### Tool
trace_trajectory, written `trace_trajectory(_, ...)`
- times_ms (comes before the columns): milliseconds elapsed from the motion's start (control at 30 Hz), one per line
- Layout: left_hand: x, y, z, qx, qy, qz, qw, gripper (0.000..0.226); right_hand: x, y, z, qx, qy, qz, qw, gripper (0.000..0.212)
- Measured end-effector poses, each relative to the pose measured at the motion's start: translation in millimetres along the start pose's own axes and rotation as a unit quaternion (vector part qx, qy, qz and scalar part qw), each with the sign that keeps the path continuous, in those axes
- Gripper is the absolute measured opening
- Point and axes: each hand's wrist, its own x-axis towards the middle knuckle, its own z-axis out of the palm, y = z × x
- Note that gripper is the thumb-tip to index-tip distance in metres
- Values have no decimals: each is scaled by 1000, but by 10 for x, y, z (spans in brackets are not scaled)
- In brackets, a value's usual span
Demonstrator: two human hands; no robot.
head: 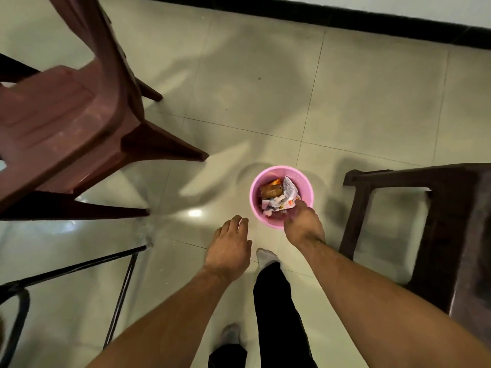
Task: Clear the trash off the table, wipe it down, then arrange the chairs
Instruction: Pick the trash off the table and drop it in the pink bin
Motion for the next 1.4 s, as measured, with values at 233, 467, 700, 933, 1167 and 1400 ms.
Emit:
trace_trajectory(233,-987,-31,-370,40,28,10,999,62,-1169,-235,-253,-139,38,-149,978,51)
trace_trajectory(467,-2298,21,-740,45,101,45,993,65,-2739,-572,-267,-190,102,-249,944,56)
trace_trajectory(700,-3886,28,-565,26,106,50,993,65,-4426,-407,-73,-194,115,-232,946,57)
trace_trajectory(933,-4726,25,-448,27,126,23,991,65,-5375,-79,-16,-197,129,-233,943,56)
trace_trajectory(1167,-5067,517,-344,37,145,34,988,65,-5758,557,-234,-195,151,-208,946,58)
trace_trajectory(1400,-5172,1588,-162,61,149,126,979,68,-6085,1525,-801,-154,190,-139,960,58)
